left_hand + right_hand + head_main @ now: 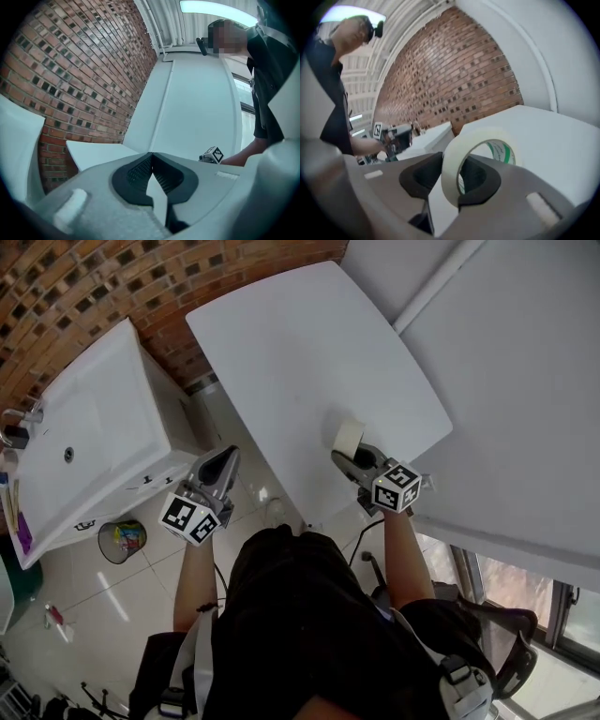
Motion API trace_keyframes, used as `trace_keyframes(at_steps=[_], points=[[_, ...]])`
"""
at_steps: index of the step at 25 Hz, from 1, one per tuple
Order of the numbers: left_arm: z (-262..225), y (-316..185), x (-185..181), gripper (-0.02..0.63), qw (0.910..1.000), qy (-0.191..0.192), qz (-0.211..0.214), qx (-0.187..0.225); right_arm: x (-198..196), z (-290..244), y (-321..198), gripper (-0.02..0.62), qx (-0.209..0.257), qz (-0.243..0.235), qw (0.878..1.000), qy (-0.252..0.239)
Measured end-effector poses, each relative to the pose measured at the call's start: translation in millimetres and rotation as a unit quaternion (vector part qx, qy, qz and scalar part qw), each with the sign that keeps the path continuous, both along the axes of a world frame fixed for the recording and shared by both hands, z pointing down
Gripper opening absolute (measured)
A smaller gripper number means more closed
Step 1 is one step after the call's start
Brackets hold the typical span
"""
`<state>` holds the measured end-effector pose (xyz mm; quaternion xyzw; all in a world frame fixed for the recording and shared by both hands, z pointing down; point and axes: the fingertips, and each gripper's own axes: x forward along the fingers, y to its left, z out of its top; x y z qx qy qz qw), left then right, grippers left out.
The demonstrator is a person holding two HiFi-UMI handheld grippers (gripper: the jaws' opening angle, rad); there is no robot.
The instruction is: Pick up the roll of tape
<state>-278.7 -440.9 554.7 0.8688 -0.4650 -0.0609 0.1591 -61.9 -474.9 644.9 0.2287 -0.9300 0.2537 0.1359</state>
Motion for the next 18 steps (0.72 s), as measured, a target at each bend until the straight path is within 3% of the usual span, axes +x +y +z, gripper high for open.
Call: trace_keyframes(at_steps=[3,6,13,18], points=[[-4,-4,19,0.002,0.9997,0.009,0.021,0.008,9,-47,-7,0.117,-0.006,0.058,0.991,-0.123],[-12,-4,35,0.002,0.9989,0.032,0.031,0.017,14,-90,-5,0.115,0.013,0.075,0.980,-0.186],[-32,1,82,0.002,0.9952,0.050,0.063,0.056,33,-131,30,0.115,0.068,0.044,0.983,-0.165],[-43,18,103,0.002,0.9950,0.056,0.061,0.055,50,-147,51,0.114,0.062,0.048,0.975,-0.209]])
